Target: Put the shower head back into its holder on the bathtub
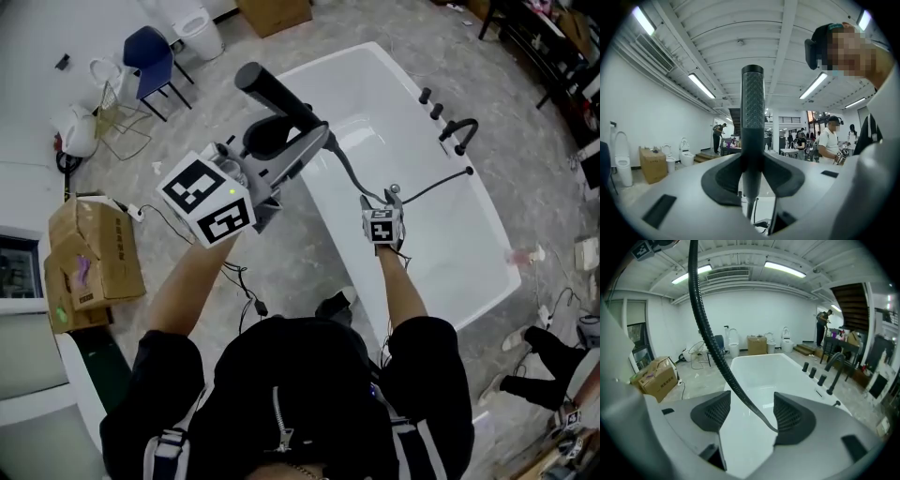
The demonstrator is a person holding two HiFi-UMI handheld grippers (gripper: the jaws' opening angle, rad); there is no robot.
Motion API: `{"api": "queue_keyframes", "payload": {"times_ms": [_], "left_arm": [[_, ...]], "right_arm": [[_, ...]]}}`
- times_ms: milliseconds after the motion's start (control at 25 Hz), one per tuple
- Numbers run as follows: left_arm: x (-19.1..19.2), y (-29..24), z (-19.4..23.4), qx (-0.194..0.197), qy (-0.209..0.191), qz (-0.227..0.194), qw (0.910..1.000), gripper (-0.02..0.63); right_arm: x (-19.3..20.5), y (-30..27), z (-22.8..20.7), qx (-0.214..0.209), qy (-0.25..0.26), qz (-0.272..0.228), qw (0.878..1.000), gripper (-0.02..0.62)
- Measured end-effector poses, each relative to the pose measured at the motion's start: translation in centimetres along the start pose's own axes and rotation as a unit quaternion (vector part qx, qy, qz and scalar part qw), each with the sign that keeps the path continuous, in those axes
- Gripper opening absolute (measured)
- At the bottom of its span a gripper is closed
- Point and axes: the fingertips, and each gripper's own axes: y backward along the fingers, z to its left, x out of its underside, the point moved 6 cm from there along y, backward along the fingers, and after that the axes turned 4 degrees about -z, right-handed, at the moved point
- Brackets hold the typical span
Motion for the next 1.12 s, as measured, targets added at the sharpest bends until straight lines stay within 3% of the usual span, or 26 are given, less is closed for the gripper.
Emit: {"api": "queue_keyframes", "payload": {"times_ms": [280,640,760,800,840,1040,1080,1120], "left_arm": [[-2.8,5.6,3.2,-0.051,0.019,-0.030,0.9980,0.152],[-5.1,13.8,8.5,-0.138,0.018,-0.054,0.9888,0.152],[-5.5,15.6,9.5,-0.157,0.021,-0.063,0.9854,0.152],[-5.5,16.2,9.8,-0.160,0.023,-0.066,0.9846,0.152],[-5.6,16.9,10.0,-0.162,0.024,-0.067,0.9842,0.152],[-4.6,17.4,10.6,-0.166,0.018,-0.049,0.9847,0.152],[-4.4,17.0,10.6,-0.165,0.016,-0.046,0.9851,0.152],[-4.3,16.8,10.6,-0.164,0.014,-0.044,0.9854,0.152]], "right_arm": [[-3.4,-2.8,3.9,-0.016,0.039,-0.017,0.999,0.260],[-3.7,-5.8,1.3,0.024,0.012,0.010,1.000,0.228],[-4.8,-5.6,0.1,0.037,0.013,0.011,0.999,0.127],[-5.2,-5.6,0.1,0.039,0.012,0.006,0.999,0.043],[-5.6,-5.4,0.2,0.041,0.010,0.001,0.999,0.008],[-6.1,-4.9,1.1,0.025,0.028,-0.010,0.999,0.008],[-5.6,-5.0,1.6,0.012,0.040,-0.009,0.999,0.018],[-5.0,-5.0,2.4,-0.005,0.054,-0.007,0.999,0.067]]}}
